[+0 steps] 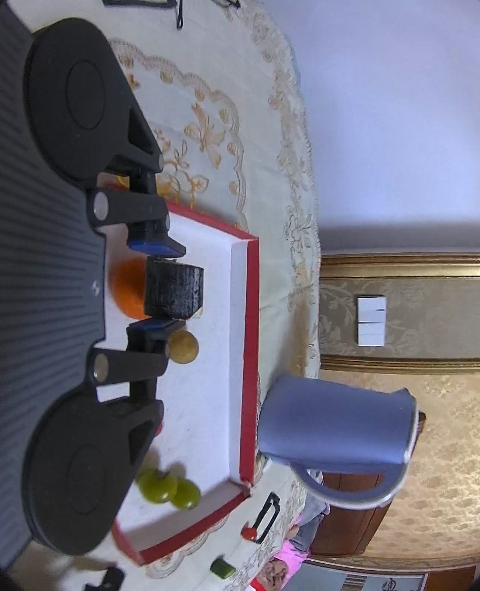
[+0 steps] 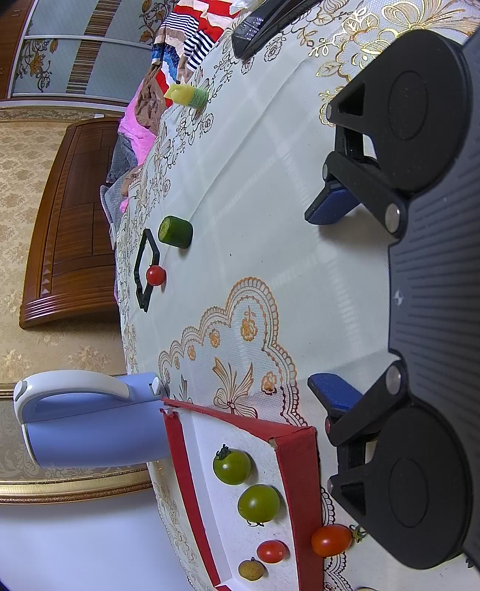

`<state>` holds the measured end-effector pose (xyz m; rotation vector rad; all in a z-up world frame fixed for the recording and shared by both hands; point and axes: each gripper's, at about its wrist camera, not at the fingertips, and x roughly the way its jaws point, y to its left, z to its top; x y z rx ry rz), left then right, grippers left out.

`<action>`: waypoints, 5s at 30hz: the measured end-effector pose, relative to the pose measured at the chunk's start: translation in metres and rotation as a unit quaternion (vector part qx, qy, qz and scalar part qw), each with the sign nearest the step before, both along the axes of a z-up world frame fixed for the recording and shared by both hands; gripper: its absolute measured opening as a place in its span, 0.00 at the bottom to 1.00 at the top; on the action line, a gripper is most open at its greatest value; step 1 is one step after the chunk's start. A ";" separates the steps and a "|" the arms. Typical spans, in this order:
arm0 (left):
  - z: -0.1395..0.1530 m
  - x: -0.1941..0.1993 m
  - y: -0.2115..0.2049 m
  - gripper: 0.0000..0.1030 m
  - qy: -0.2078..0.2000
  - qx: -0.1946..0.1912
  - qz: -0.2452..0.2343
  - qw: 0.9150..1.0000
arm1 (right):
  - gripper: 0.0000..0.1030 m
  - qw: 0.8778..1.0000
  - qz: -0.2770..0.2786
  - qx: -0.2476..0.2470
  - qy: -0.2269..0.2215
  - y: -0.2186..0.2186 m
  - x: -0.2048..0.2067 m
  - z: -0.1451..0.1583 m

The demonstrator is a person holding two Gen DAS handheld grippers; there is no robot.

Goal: Organize fruits
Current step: 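Carry the eggplant slice into the tray and open the left tool, then grasp a red cherry tomato beside the tray with the right tool, then lower the red tomato into the tray and open the right tool, then grasp the green cucumber slice with the left tool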

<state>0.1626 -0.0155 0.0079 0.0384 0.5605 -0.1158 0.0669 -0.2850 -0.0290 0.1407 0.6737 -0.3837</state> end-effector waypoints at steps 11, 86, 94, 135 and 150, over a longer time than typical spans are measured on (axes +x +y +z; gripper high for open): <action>-0.018 0.060 -0.016 0.29 0.045 0.005 0.008 0.999 | 0.85 1.000 0.000 0.000 0.000 0.000 0.000 0.000; -0.044 -0.094 0.057 0.92 0.043 -0.014 0.003 0.999 | 0.36 0.983 0.180 0.016 -0.021 0.121 0.014 0.002; -0.045 -0.094 0.054 0.95 0.045 -0.008 0.000 0.999 | 0.24 0.983 0.181 0.031 -0.026 0.116 0.020 0.002; -0.045 -0.093 0.055 0.98 0.046 -0.015 -0.005 0.999 | 0.26 0.967 0.250 -0.017 -0.050 0.133 0.077 0.017; -0.045 -0.093 0.056 0.98 0.046 -0.016 -0.005 0.999 | 0.49 0.971 0.224 -0.010 -0.079 0.103 0.017 0.027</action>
